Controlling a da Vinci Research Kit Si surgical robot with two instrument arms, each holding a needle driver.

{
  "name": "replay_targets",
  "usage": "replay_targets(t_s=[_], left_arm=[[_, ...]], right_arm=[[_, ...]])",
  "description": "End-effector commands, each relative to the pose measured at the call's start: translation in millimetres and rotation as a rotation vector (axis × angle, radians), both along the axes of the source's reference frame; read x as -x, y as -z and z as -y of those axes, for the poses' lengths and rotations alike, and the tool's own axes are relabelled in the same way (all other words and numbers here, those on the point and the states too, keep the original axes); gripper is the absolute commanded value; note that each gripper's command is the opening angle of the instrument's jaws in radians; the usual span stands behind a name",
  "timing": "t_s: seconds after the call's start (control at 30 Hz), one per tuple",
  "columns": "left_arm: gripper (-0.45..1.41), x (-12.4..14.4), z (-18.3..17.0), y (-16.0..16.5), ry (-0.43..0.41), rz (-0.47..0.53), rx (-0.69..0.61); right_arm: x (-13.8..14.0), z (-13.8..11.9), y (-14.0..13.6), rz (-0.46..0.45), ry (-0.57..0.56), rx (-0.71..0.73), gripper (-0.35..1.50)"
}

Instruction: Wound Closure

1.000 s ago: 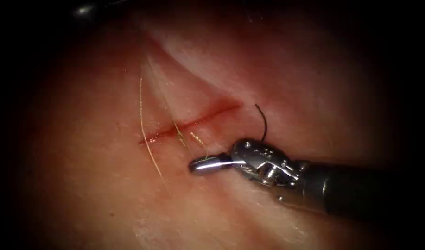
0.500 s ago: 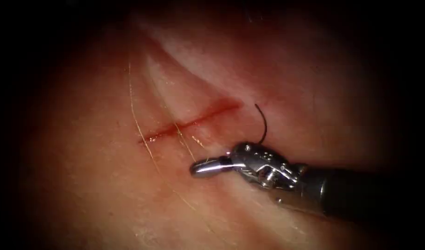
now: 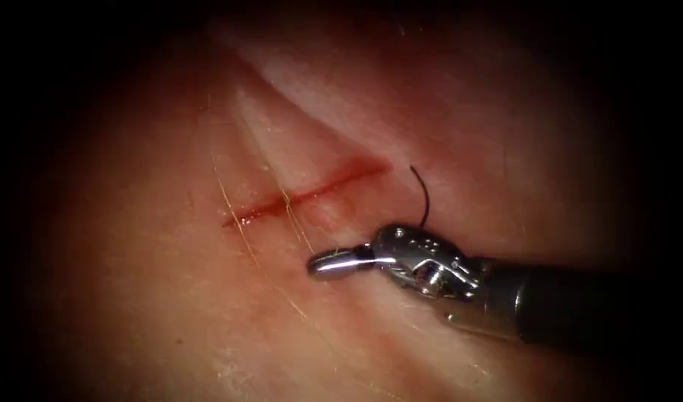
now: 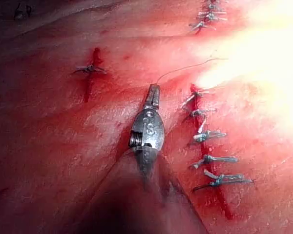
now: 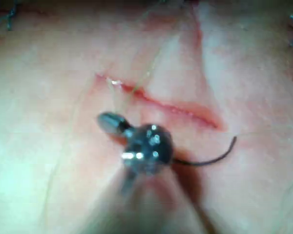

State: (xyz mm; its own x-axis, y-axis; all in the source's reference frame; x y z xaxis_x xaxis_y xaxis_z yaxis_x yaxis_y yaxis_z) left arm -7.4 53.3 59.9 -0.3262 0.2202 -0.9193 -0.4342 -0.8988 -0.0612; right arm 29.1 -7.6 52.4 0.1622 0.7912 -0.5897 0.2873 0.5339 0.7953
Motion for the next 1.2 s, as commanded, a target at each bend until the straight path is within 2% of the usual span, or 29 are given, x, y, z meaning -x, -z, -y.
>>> replay_targets(t_s=[0.03, 0.17, 0.53, 0.63, 0.73, 0.9, 0.93, 1.0, 1.03, 1.07, 1.2], left_arm=[[-0.45, 0.3, -0.6, -0.7, 0.002, 0.0, 0.002], [-0.45, -0.2, -1.0, -1.0, 0.01, -0.012, 0.003], [-0.45, -1.0, -0.9, -1.4, 0.021, -0.027, 0.007], [-0.45, -0.9, -0.7, -1.3, 0.024, -0.03, 0.007], [-0.45, -0.2, 0.2, -0.8, 0.018, -0.018, -0.002], [-0.45, 2.0, 1.5, 1.7, -0.004, 0.008, -0.027], [-0.45, 2.4, 1.7, 2.3, -0.008, 0.014, -0.034], [-0.45, 4.1, 2.0, 5.0, -0.022, 0.043, -0.051], [-0.45, 4.6, 2.0, 5.8, -0.026, 0.055, -0.05], [-0.45, 5.7, 2.2, 8.0, -0.035, 0.085, -0.044], [-0.45, 7.7, 3.0, 12.1, -0.057, 0.123, -0.038]], right_arm=[[-0.8, 0.4, -0.3, -0.002, 0.007, 0.003, -0.35], [-0.9, 1.5, -0.6, 0.0, 0.032, 0.016, -0.35], [-0.8, 2.1, 0.2, -0.012, 0.043, 0.013, -0.35], [-0.9, 1.4, 0.5, -0.015, 0.021, 0.004, -0.35], [-1.3, -0.3, 1.5, -0.044, -0.026, 0.016, -0.35], [-1.4, -1.8, 2.9, -0.068, -0.085, 0.172, -0.35], [-1.3, -1.8, 3.1, -0.064, -0.099, 0.195, 0.07], [-1.0, -1.1, 4.1, -0.045, -0.13, 0.225, 1.08], [-0.9, -1.0, 4.3, -0.034, -0.142, 0.232, 1.21], [-0.4, -0.9, 4.6, -0.018, -0.161, 0.243, 1.28], [1.4, -1.4, 4.6, -0.013, -0.188, 0.32, 1.36]])
